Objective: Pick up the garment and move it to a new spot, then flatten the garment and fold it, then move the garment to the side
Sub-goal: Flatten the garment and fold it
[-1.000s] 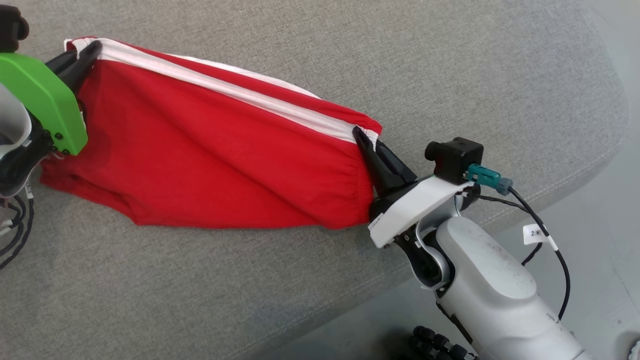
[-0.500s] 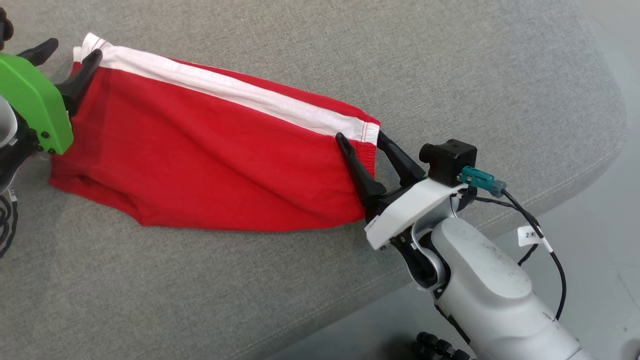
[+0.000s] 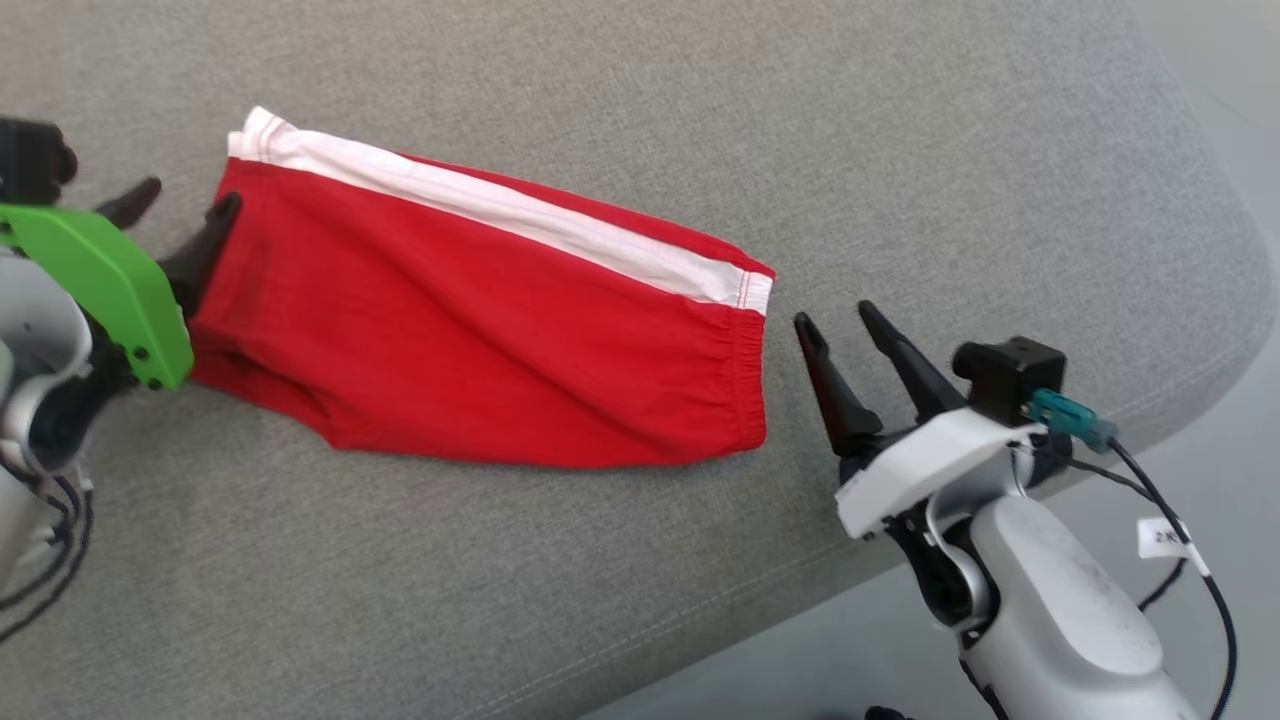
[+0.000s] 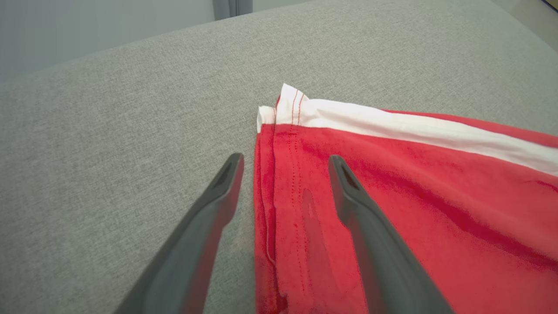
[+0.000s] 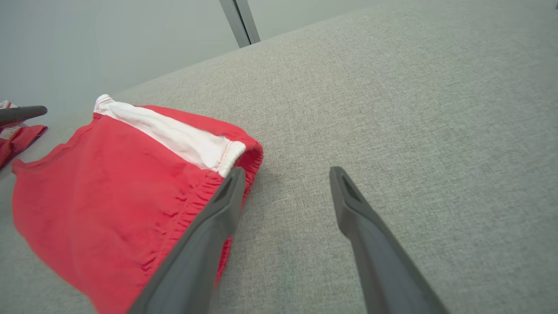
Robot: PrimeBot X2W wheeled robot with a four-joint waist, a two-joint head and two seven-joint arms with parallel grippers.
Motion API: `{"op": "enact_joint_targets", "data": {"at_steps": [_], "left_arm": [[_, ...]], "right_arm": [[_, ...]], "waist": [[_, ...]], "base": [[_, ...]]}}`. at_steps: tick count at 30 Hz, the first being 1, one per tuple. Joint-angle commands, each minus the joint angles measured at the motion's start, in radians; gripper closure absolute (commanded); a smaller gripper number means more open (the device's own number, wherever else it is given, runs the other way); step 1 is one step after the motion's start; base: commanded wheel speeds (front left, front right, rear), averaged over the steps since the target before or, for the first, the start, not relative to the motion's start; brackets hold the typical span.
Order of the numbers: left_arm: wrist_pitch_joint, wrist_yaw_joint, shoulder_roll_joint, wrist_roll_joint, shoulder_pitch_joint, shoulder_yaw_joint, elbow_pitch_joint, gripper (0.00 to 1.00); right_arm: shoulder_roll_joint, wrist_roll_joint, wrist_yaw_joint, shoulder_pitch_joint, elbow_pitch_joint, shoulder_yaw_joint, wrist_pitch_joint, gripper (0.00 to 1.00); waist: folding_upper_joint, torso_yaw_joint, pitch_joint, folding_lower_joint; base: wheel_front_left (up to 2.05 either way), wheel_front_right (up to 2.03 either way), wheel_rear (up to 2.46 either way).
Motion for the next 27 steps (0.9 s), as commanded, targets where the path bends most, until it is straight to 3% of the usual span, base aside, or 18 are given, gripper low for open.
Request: {"op": "enact_joint_targets", "data": {"at_steps": [1,9,18,27], "left_arm": [[-0.017,0.013,-0.013,-0.007,0.034,0.001,-0.004,0.0],[-0.1,0.067,-0.072,-0.029,0.144,-0.003,0.019,0.0],[-0.179,0.135,-0.16,-0.026,0.178,0.003,0.143,0.0],[-0.173,0.103,-0.227,-0.026,0.179,-0.033,0.262,0.0]], "right_arm": [[-0.004,-0.015,0.0,0.033,-0.024,-0.024,0.011,0.0],[0.008,-0.07,0.0,0.146,-0.184,-0.139,0.085,0.0],[0.027,-0.099,0.0,0.198,-0.316,-0.18,0.145,0.0],[0.035,-0.115,0.0,0.218,-0.371,-0.202,0.173,0.0]], "waist": [[-0.0001,0.033,-0.038,-0.0001],[-0.0001,0.066,-0.068,-0.0001],[-0.0001,0.067,-0.032,-0.0001],[-0.0001,0.075,-0.035,-0.0001]], "base": [[0.0,0.0,0.0],[0.0,0.0,0.0],[0.0,0.0,0.0],[0.0,0.0,0.0]]}}
